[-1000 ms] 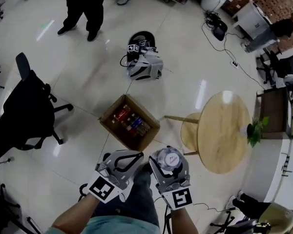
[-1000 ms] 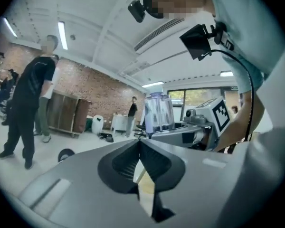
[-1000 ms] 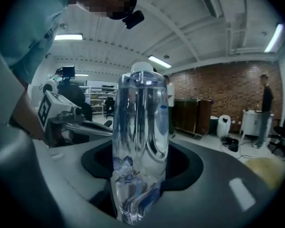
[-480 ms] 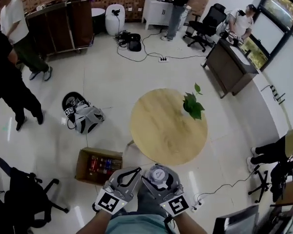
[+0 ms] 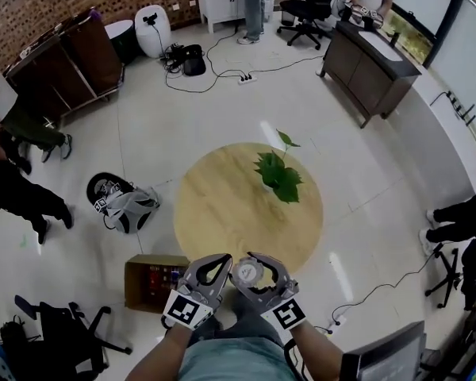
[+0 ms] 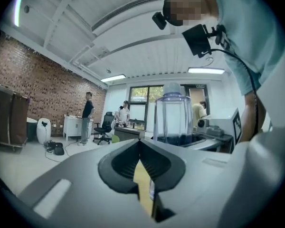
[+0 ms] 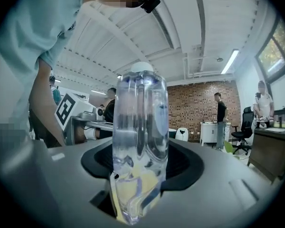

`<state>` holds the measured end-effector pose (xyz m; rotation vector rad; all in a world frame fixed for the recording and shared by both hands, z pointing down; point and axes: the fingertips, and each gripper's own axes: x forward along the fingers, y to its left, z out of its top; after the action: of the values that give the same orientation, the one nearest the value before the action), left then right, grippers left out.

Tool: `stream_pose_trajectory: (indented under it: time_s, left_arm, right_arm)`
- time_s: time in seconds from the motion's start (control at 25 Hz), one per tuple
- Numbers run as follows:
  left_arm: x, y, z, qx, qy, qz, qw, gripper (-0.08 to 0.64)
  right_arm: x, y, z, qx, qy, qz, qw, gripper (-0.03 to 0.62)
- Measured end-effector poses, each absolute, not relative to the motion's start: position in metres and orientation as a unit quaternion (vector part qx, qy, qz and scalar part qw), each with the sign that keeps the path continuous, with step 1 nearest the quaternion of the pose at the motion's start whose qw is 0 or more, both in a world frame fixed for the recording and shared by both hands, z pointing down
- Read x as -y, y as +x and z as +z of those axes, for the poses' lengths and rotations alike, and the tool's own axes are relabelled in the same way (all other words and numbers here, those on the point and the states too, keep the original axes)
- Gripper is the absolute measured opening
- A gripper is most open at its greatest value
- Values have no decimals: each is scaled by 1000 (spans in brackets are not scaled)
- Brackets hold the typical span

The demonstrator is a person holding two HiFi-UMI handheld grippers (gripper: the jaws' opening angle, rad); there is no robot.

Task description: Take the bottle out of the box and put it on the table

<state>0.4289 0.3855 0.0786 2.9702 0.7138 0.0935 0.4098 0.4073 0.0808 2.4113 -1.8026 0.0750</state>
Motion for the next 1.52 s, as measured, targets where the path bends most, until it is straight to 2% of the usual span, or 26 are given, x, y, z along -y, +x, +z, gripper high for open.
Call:
stream_pose_trajectory:
  time_s: [0.08, 0.28, 0.68, 1.04, 1.2, 1.52]
  left_arm:
    - [-385, 451, 89, -236, 969, 46, 50, 11]
    - [-347, 487, 134, -225, 970, 65, 73, 11]
    - [-321, 522, 220, -224, 963, 105, 103, 23]
    - [-323, 519, 221, -219, 963, 100, 118, 28]
    - [-322, 516, 215, -218, 965, 94, 108, 28]
    - [-324, 502, 181, -209, 969, 75, 105, 40]
  right_arm:
    - [-409, 431, 92, 592, 803, 28, 54, 264]
    - [-389, 469, 128, 564, 825, 29, -22, 264]
    - [-370, 508, 229, 515, 854, 76, -29, 274]
    - [-367, 501, 243, 541, 839, 47, -21, 302]
    - [-368, 498, 230, 550, 833, 40, -32, 383]
    - [-397, 489, 198, 541, 840, 46, -19, 390]
